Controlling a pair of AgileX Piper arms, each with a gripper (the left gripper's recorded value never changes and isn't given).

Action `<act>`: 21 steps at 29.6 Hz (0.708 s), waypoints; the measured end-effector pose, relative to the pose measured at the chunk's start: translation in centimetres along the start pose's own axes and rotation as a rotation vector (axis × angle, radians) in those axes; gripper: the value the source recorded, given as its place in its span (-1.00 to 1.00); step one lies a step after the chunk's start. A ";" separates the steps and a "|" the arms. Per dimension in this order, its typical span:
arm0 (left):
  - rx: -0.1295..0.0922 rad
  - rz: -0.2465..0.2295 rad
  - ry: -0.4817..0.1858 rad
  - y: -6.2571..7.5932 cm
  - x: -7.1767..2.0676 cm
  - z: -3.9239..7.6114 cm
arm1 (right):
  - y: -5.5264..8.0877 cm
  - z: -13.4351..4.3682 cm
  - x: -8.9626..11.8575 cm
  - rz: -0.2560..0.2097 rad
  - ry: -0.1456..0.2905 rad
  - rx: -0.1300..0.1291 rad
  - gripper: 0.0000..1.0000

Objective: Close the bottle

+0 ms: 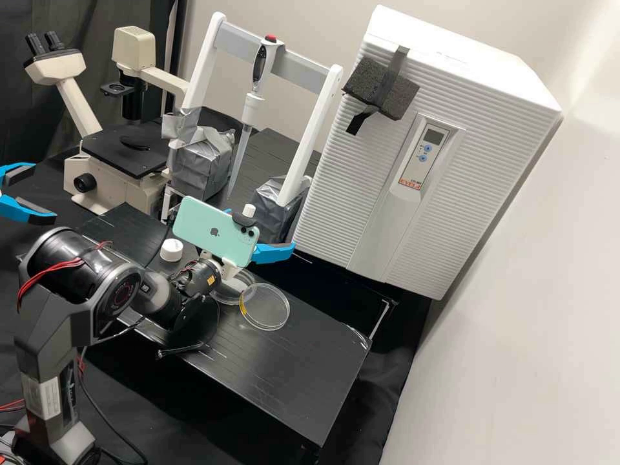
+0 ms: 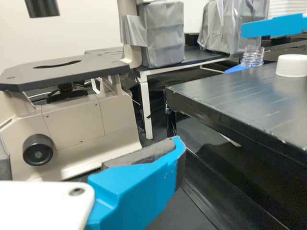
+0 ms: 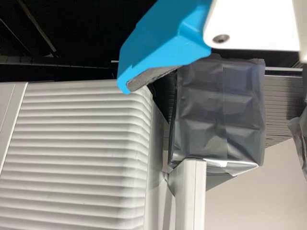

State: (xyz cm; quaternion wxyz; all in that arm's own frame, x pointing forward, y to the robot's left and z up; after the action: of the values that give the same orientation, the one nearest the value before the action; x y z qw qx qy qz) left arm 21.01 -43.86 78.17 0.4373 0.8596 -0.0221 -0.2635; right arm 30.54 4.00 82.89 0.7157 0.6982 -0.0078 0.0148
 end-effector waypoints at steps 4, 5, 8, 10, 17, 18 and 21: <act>-0.009 0.002 -0.003 0.0 -0.02 0.0 | 0.0 0.0 0.0 0.000 0.000 0.000 1.00; -0.016 0.002 -0.003 -0.1 -0.06 0.1 | 0.0 0.0 0.0 0.000 0.000 0.000 1.00; -0.056 -0.004 -0.003 -0.3 -0.18 0.2 | 0.0 0.0 0.0 0.000 0.000 0.000 1.00; -0.083 -0.004 -0.002 -0.3 -0.18 0.2 | 0.0 0.0 0.0 0.000 0.000 0.000 1.00; -0.118 0.000 -0.024 -0.2 -0.17 0.8 | 0.0 0.0 0.0 0.000 0.000 0.000 1.00; -0.118 -0.001 -0.027 -0.2 -0.14 0.8 | 0.0 0.0 0.0 0.000 0.000 0.000 1.00; -0.117 -0.002 -0.033 -0.3 -0.10 0.9 | 0.0 0.0 0.0 0.000 0.000 0.000 1.00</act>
State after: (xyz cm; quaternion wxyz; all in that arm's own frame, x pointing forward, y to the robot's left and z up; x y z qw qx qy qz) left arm 20.43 -44.38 77.57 0.4861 0.8281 -0.0130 -0.2790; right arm 30.54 4.00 82.89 0.7157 0.6982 -0.0078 0.0148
